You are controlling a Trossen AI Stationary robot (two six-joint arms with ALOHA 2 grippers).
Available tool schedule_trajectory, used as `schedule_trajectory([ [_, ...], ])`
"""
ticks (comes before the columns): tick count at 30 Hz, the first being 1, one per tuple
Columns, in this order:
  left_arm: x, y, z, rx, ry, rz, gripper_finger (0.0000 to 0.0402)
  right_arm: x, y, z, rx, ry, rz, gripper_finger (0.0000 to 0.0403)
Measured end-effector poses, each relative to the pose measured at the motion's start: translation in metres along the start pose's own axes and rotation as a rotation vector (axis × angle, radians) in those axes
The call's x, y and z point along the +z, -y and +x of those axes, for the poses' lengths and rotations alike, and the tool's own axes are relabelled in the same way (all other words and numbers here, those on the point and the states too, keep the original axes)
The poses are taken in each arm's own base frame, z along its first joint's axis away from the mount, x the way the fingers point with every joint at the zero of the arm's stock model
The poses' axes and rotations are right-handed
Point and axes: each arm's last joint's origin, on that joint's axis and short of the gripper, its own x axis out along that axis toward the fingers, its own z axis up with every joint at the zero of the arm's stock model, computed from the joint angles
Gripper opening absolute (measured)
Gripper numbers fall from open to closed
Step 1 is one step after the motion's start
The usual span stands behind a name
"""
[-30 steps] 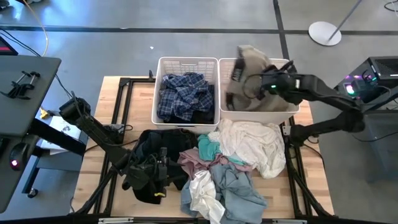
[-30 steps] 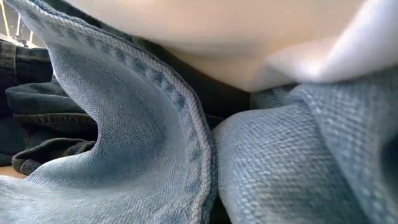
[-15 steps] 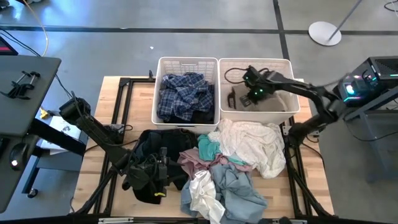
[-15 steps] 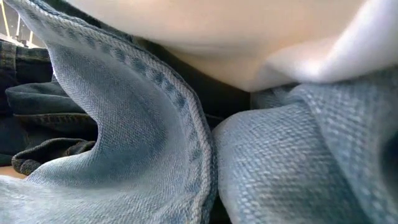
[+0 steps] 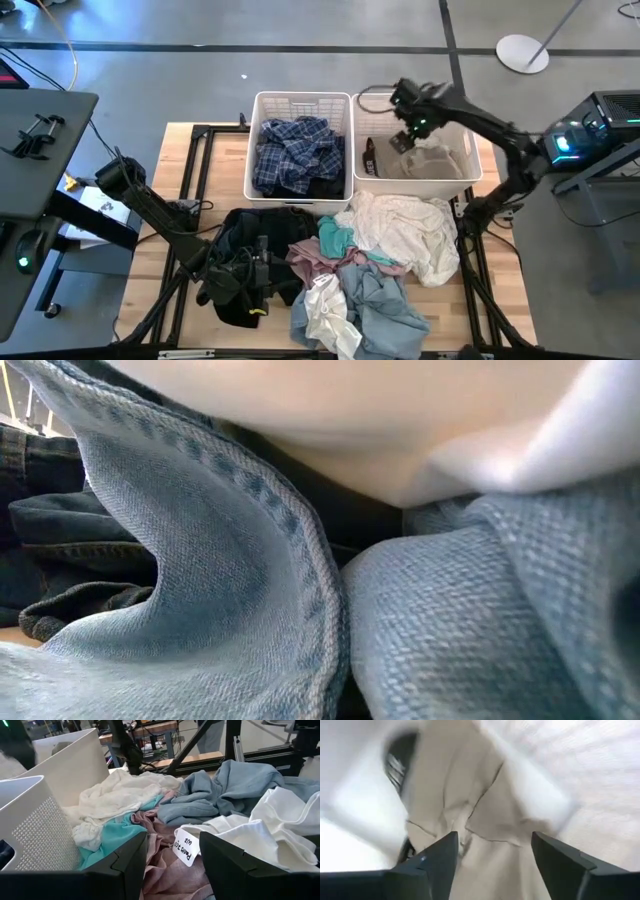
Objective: Sort clothes
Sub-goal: Put the white shirts into the right white bin
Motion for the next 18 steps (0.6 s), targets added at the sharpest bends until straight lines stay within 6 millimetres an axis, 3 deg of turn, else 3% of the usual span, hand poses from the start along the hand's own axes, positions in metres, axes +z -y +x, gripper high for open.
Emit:
schedule_trajectory([
  [4, 0.000, 0.000, 0.000, 0.012, 0.002, -0.016, 0.0172, -0.018, -0.012, -0.070, 0.042, 0.203, -0.045, 0.0249],
  [9, 0.000, 0.000, 0.000, 0.018, 0.003, -0.018, 0.0172, -0.074, -0.045, -0.133, 0.204, 0.445, -0.208, 0.0248],
  [11, 0.000, 0.000, 0.000, 0.017, 0.003, -0.024, 0.0172, -0.099, -0.062, -0.141, 0.289, 0.485, -0.305, 0.0248],
  [14, 0.000, 0.000, 0.000, 0.017, 0.004, -0.024, 0.0172, -0.136, -0.086, -0.137, 0.388, 0.462, -0.435, 0.0248],
  [18, 0.000, 0.000, 0.000, 0.017, 0.003, -0.024, 0.0172, -0.183, -0.119, -0.101, 0.389, 0.330, -0.589, 0.0248],
])
